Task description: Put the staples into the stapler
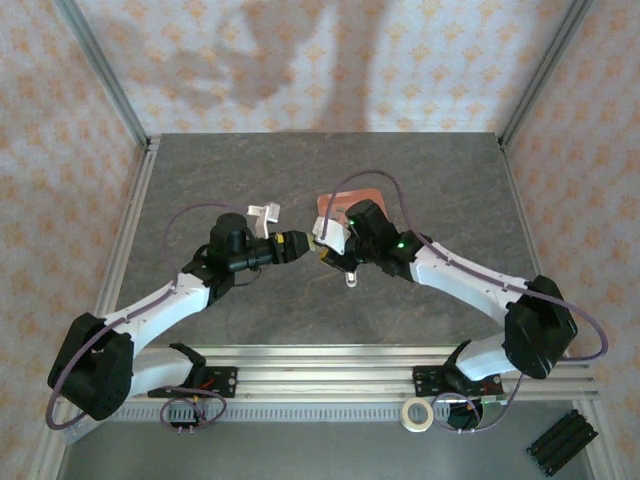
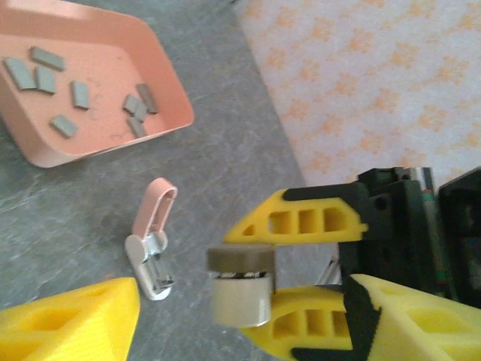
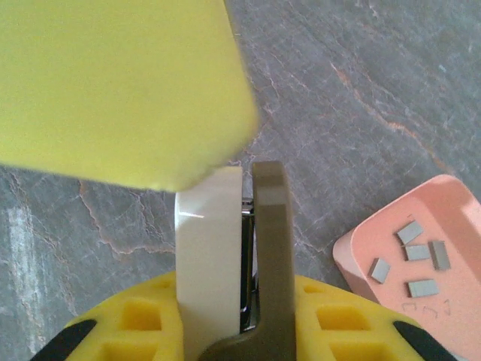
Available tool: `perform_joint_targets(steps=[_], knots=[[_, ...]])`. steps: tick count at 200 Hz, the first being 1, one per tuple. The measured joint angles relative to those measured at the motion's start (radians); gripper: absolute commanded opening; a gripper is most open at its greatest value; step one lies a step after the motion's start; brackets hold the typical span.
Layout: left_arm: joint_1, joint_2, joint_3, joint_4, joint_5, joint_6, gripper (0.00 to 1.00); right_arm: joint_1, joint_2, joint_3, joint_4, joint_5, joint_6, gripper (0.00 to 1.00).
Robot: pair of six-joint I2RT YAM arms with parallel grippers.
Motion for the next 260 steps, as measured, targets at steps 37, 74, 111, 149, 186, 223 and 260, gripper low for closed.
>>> perform_joint_targets(steps=[37,74,111,149,186,223,260], knots=[[-0.011,0.0,0.0,0.049,0.002,-0.019,0.59,0.01,-0.039,-0.003,0.033,0.001,-0.034,0.19],[-0.029,0.011,0.0,0.053,-0.006,-0.018,0.53,0.026,-0.053,-0.003,0.064,0.002,-0.037,0.19],[-0.044,0.027,0.013,0.071,-0.008,-0.015,0.4,0.029,-0.053,-0.004,0.07,0.011,-0.037,0.19],[-0.055,0.045,0.017,0.098,-0.01,-0.016,0.37,0.031,-0.053,-0.005,0.078,0.021,-0.037,0.19],[-0.061,0.063,0.017,0.127,-0.008,-0.018,0.15,0.032,-0.053,-0.011,0.085,0.043,-0.03,0.19],[-0.061,0.061,0.008,0.157,-0.015,0.019,0.0,0.032,-0.062,-0.013,0.091,0.064,-0.011,0.38],[-0.068,-0.002,-0.039,0.177,-0.028,0.173,0.0,0.024,-0.138,-0.062,0.106,0.031,0.076,0.5]])
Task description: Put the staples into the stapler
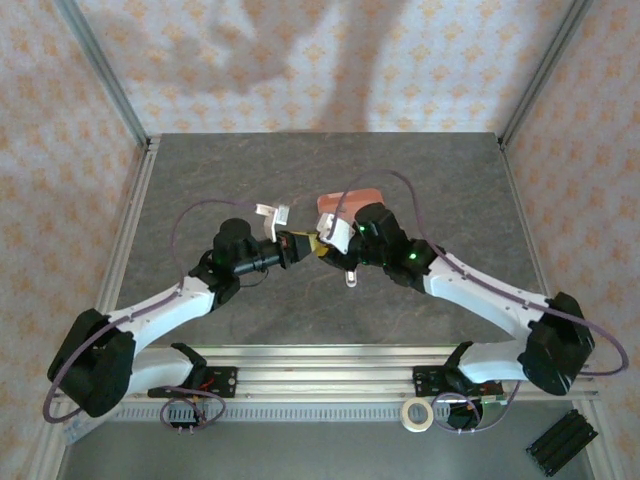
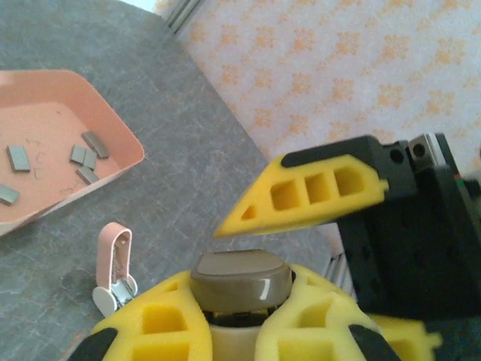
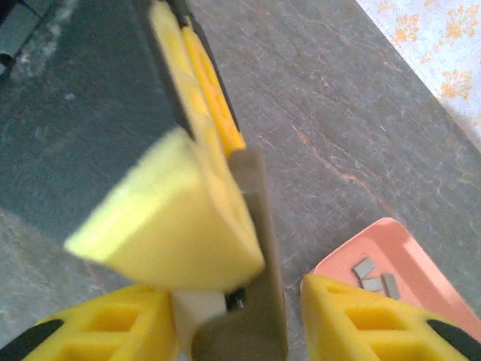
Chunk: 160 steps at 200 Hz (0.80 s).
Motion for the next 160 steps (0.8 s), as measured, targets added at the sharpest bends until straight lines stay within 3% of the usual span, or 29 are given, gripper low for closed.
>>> perform_joint_targets(steps=[43,89,160], knots=[[0.0,-0.072,-0.063,0.006,0.035,0.28,0.0,-0.085,-0.19,-0.053,-0.031,-0.119,0.081,0.64],[0.0,-0.086,-0.074,0.005,0.147,0.508,0.0,-0.09,-0.195,-0.037,-0.165,-0.247,0.053,0.63],[0.0,-0.096,-0.074,0.033,0.282,0.605,0.0,-0.09,-0.081,0.067,-0.323,-0.397,-0.071,0.58]])
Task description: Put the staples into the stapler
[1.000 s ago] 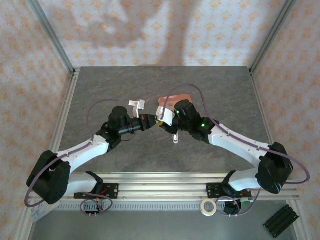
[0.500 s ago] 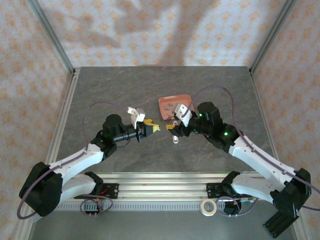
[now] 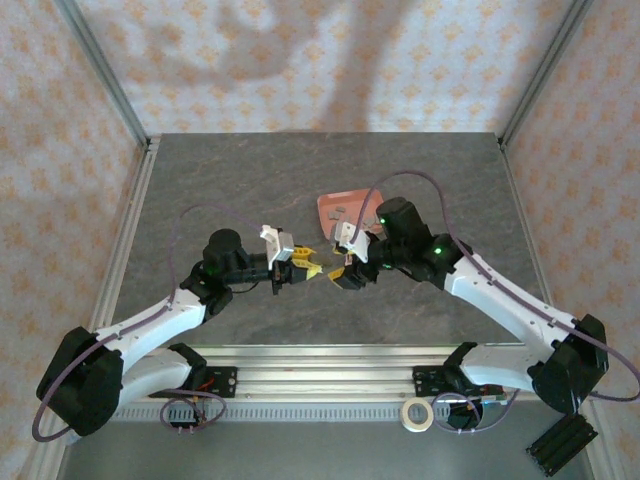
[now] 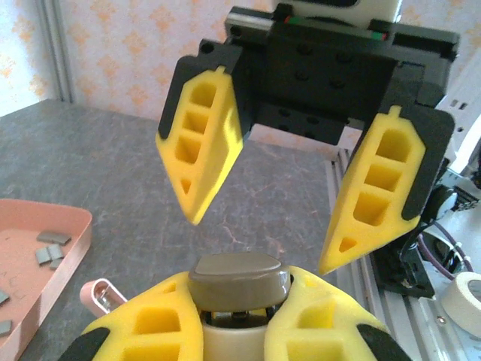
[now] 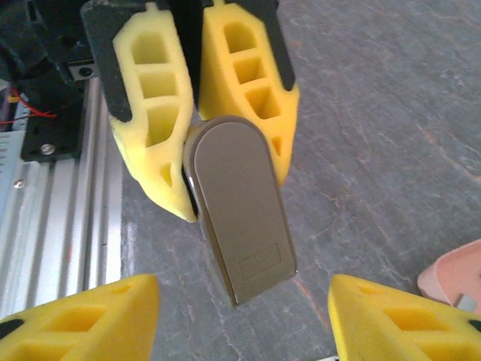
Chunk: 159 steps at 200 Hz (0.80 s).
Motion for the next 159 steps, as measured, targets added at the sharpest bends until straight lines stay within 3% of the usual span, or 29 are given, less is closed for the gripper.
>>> perform_joint_targets(steps=[58,101,136,159], knots=[[0.0,0.032,0.0,0.078,0.059,-0.015,0.0,0.0,0.06,0.029,-0.04,-0.085,-0.059,0.5],[0.0,0.044,0.0,0.103,0.11,-0.021,0.0,-0.014,0.093,0.07,-0.089,-0.143,-0.097,0.33],[0.0,0.048,0.0,0.106,0.132,-0.027,0.0,-0.022,0.122,0.102,-0.144,-0.176,-0.128,0.3],[0.0,0.053,0.0,0.106,0.135,-0.03,0.0,-0.023,0.129,0.105,-0.155,-0.18,-0.13,0.35]])
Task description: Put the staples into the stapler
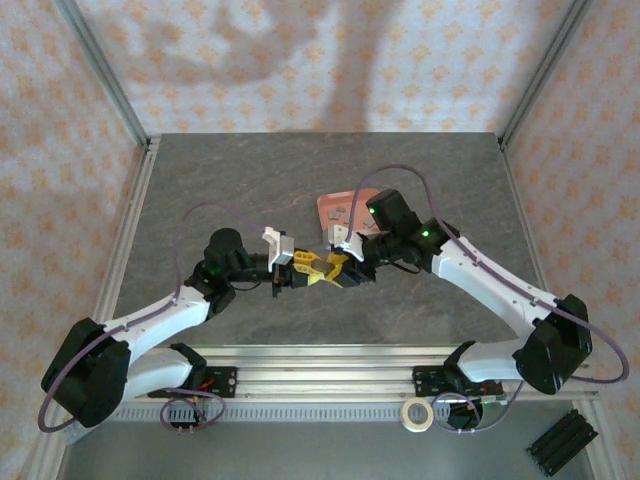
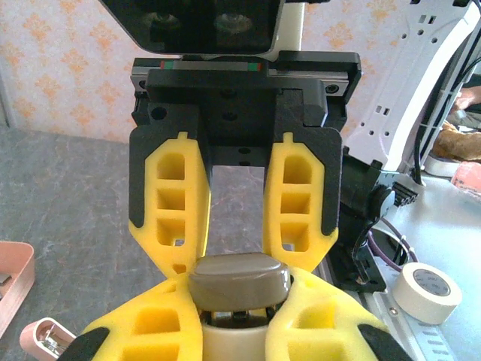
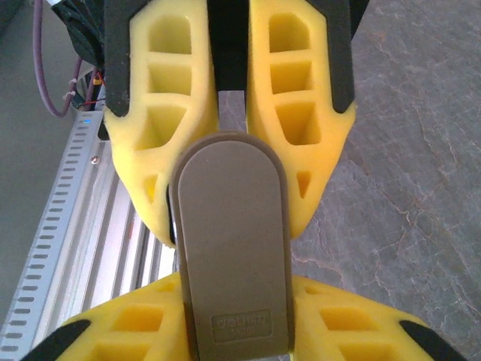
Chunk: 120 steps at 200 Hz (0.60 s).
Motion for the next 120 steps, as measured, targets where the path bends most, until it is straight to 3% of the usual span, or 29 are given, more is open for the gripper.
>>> perform_joint_targets(steps=[13,43,82,120], knots=[[0.0,0.0,0.0,0.0,0.0,0.0,0.0,0.0,0.002,0.001,-0.001,-0.003,0.001,0.33],[0.0,0.0,0.0,0.0,0.008,-0.005,0.0,0.0,0.003,0.003,-0.007,-0.007,-0.006,0.17],[-0.006,-0.01,-0.007,0.006,-0.032,-0.031,0.39,-0.007,0.0,0.003,0.003,0.002,-0.006,0.08],[-0.008,-0.093,-0.036,-0.029,-0.154,-0.038,0.43,-0.006,-0.067,-0.064,0.087,0.062,0.034,0.04]])
